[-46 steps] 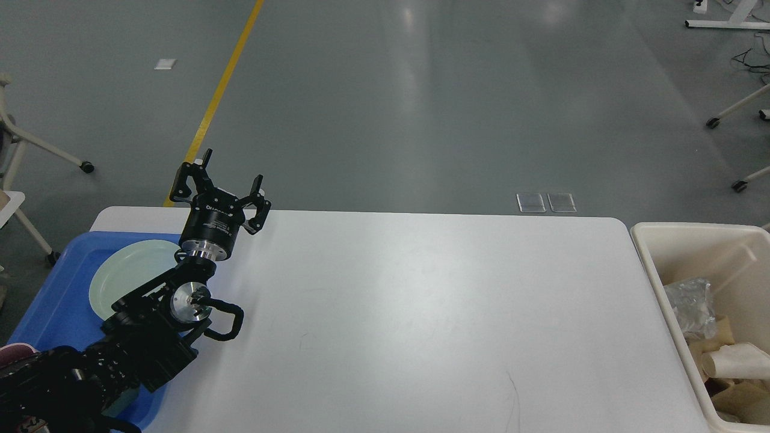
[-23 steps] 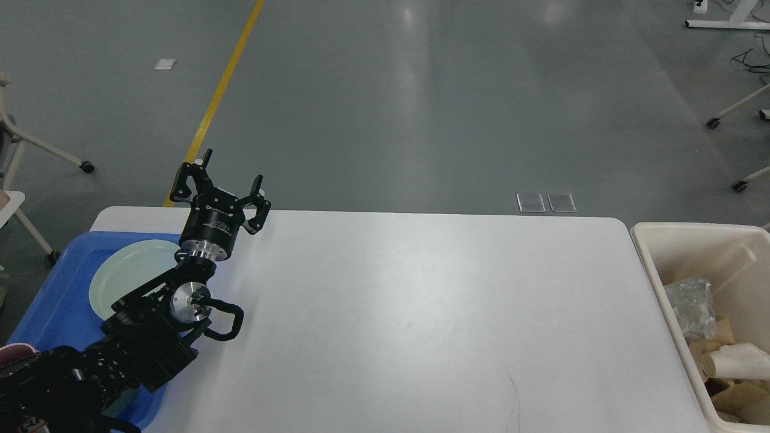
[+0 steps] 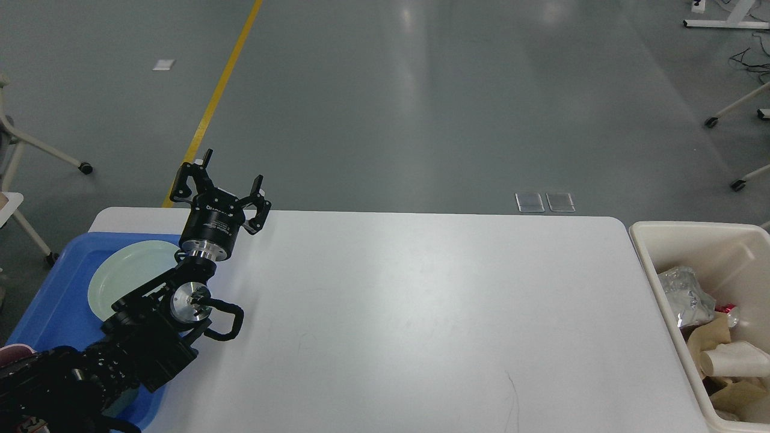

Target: Tidy desktop

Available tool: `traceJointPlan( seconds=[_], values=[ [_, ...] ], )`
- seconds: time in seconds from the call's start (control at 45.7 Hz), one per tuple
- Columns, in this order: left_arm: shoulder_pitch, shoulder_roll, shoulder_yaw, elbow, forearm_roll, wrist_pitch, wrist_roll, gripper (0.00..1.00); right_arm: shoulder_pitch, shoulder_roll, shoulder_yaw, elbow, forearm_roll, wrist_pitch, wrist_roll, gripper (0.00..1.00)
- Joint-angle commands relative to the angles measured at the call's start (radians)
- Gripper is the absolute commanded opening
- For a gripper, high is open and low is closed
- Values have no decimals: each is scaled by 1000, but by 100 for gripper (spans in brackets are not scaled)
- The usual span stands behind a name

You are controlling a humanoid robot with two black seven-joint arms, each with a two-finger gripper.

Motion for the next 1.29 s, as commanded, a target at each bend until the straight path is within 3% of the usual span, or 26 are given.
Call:
traceJointPlan(
  seconds=[0.0,0.394,0.635,1.116,1.269],
  values=[
    [0,0,0,0,0,0,-1,97,124,-2,-144,28,-2,147,0,100],
    [0,0,0,0,0,0,0,97,530,32,-314,298,-52,412,-3,100],
    [0,0,0,0,0,0,-1,97,750,133,-270,359,-51,445,-3,100],
    [0,0,0,0,0,0,-1,97,736,233,224,295,-31,425,-3,100],
    [0,0,-1,0,0,0,-1,97,528,244,629,232,12,339,-3,100]
  ],
)
